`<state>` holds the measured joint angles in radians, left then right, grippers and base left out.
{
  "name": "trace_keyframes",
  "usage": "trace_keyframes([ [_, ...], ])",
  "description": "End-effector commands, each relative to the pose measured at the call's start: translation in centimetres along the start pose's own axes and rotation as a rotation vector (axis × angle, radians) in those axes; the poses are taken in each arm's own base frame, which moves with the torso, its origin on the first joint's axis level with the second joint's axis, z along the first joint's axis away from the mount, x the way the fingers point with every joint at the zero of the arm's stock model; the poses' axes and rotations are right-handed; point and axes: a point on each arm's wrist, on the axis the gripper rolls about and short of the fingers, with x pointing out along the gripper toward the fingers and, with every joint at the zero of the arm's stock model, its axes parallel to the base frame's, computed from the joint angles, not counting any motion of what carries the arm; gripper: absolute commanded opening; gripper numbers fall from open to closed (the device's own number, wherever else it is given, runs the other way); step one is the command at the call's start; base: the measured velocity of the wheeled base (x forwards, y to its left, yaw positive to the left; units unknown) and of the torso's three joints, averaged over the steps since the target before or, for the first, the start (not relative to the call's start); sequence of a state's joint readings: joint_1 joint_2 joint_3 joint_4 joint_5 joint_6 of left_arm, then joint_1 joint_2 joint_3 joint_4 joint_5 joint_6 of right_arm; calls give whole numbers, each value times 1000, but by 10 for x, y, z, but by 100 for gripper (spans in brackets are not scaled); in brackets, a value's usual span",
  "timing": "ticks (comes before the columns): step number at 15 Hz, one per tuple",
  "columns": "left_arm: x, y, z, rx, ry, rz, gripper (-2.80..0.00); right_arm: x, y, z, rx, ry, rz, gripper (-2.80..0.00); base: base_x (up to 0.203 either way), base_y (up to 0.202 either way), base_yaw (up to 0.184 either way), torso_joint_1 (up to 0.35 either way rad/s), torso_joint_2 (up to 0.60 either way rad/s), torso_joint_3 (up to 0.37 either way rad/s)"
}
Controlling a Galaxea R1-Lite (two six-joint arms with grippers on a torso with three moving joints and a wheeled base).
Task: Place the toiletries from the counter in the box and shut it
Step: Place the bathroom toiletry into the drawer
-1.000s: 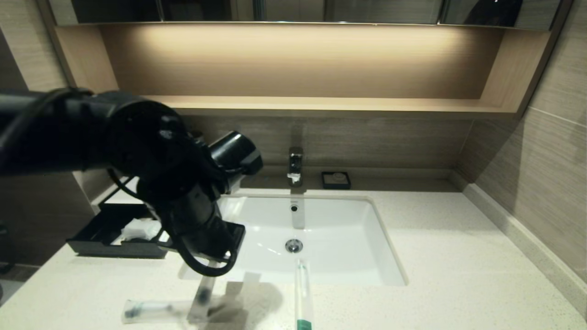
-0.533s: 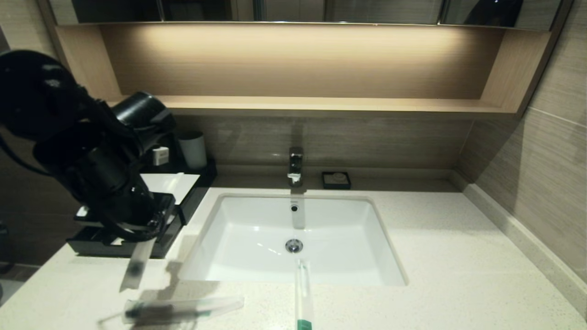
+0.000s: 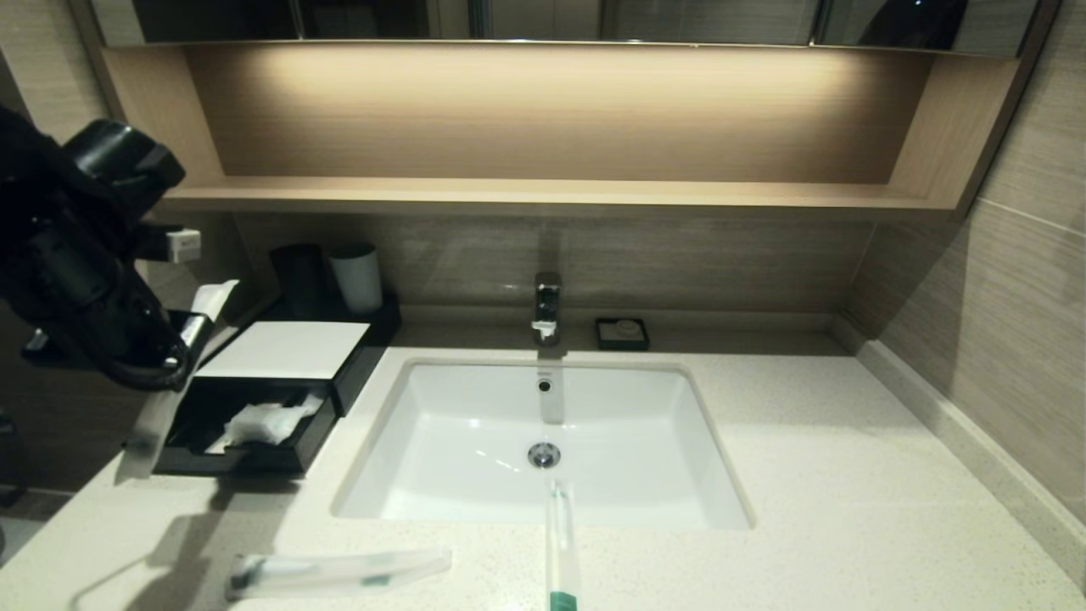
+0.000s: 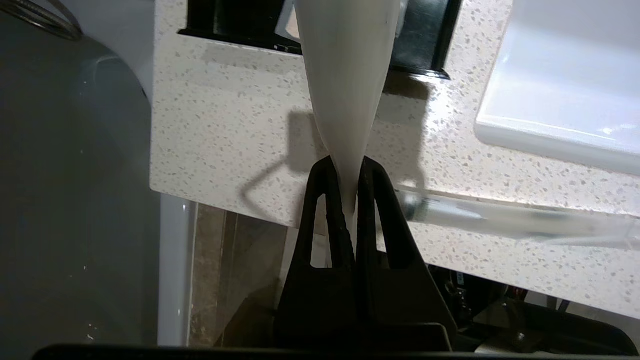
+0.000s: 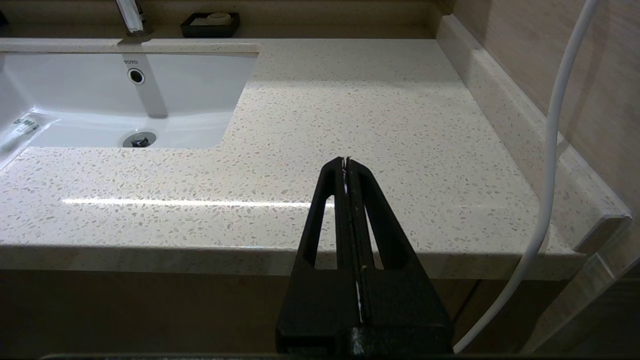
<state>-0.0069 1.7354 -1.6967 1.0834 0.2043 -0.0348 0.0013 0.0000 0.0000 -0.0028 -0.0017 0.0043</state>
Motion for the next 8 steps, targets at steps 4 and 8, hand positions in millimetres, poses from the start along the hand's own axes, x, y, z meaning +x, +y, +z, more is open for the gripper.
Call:
trace_keyframes([
  [4, 23, 31, 15, 6, 39, 52, -280, 0, 0, 0, 0, 1, 0, -280, 0, 0, 0, 0, 0, 0],
  [8, 45, 48, 29, 35, 76, 71, -280, 0, 0, 0, 0, 1, 0, -280, 0, 0, 0, 0, 0, 0],
])
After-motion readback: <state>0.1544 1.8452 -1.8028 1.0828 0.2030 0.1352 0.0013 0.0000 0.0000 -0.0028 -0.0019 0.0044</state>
